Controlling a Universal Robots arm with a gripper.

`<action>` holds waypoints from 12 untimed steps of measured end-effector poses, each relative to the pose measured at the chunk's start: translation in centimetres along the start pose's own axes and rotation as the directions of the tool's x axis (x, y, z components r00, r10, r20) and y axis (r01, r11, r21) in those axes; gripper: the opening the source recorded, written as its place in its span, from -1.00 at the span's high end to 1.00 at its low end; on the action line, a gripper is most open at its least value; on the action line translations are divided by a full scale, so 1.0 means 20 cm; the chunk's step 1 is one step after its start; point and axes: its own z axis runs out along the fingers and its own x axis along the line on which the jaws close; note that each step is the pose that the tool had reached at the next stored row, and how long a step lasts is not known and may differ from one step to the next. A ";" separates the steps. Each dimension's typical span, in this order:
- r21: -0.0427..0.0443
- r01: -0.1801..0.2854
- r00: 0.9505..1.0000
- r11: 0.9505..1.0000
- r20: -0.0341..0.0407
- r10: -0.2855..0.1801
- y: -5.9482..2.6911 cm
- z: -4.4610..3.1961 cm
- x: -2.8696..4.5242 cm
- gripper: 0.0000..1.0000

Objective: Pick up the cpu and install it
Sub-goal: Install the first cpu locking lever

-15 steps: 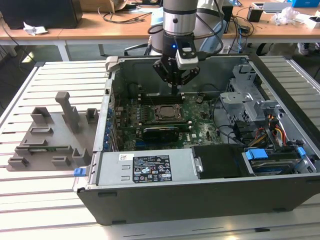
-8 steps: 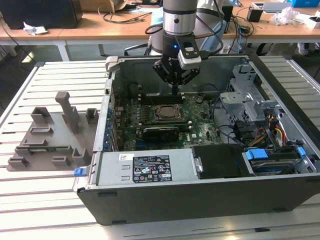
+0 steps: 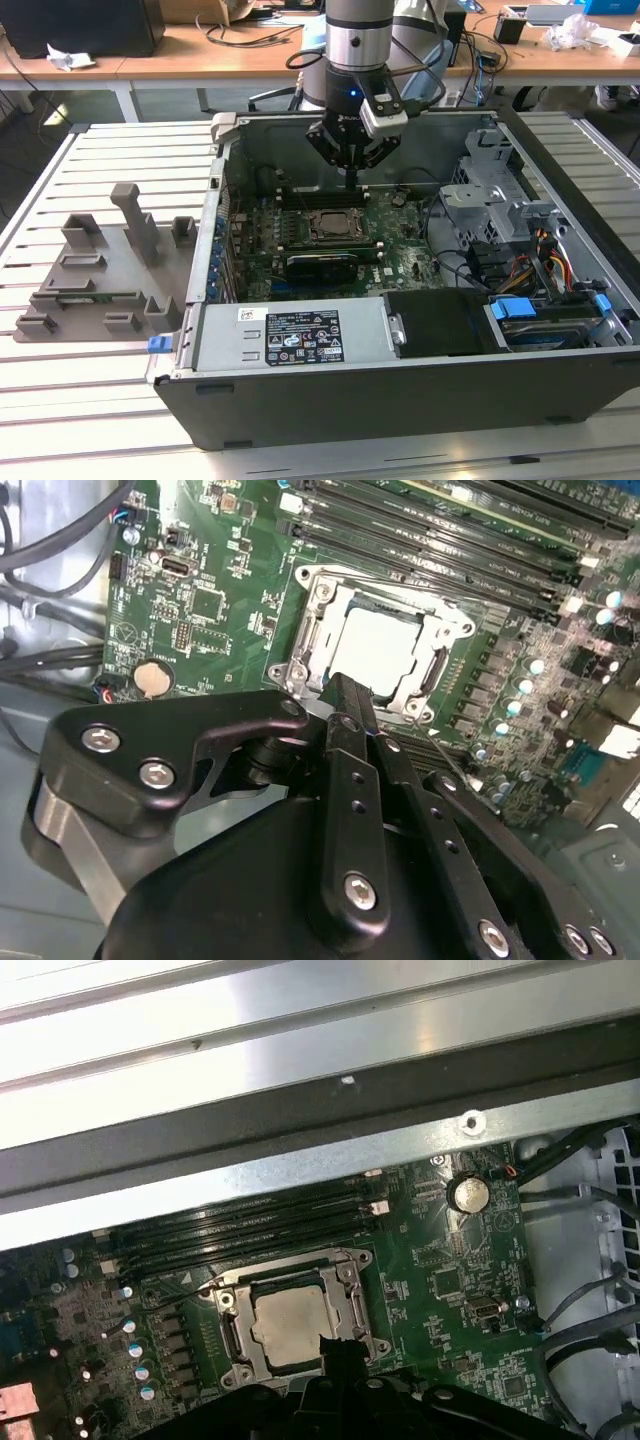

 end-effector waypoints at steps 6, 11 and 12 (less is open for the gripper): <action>-0.002 0.062 0.998 0.998 0.005 -0.062 0.000 0.000 0.000 0.79; -0.003 0.103 0.995 0.995 0.009 -0.103 0.000 0.000 0.000 0.79; -0.004 0.112 0.994 0.994 0.010 -0.112 0.000 0.000 0.000 0.79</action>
